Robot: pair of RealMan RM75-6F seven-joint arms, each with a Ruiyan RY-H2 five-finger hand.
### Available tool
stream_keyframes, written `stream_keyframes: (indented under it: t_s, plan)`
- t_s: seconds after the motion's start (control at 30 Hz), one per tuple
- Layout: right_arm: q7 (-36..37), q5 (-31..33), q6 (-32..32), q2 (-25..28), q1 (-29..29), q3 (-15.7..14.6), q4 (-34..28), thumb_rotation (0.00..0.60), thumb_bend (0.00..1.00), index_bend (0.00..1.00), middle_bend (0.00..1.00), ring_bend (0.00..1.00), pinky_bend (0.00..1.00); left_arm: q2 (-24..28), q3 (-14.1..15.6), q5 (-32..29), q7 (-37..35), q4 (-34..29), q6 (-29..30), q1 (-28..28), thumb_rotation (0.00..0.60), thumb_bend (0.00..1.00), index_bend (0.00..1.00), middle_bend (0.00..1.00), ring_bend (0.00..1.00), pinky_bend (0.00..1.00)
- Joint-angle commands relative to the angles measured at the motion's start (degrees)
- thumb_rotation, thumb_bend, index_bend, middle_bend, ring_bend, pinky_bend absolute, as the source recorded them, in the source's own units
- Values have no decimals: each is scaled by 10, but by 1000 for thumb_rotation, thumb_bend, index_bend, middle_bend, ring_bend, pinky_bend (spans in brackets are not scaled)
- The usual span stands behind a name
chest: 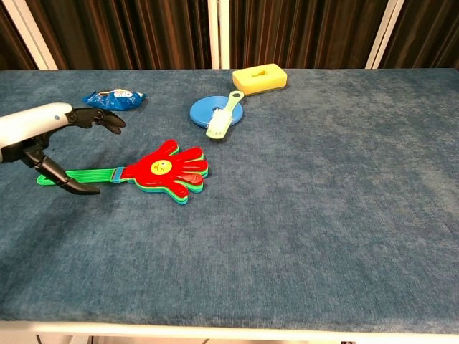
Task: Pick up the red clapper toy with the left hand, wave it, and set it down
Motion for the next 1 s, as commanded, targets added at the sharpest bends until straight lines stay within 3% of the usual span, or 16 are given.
stream_keyframes:
  t_s: [0.03, 0.37, 0.73, 1.0]
  plan:
    - [-1, 1, -1, -1, 0, 0, 1, 600, 212, 0, 0, 0, 0, -13, 0, -7, -1, 23, -10, -9, 600, 68, 172, 183, 32, 90]
    - [-6, 8, -8, -5, 3, 3, 5, 600, 221, 0, 0, 0, 0, -46, 0, -19, -17, 65, -28, -28, 600, 97, 176, 246, 55, 104]
    - [0, 13, -10, -5, 3, 5, 11, 600, 223, 0, 0, 0, 0, -69, -8, -25, -13, 97, -27, -46, 600, 193, 215, 301, 90, 107]
    - [2, 16, -16, -7, 3, 4, 15, 600, 231, 0, 0, 0, 0, -79, 2, -20, 1, 112, -13, -46, 600, 207, 236, 361, 128, 118]
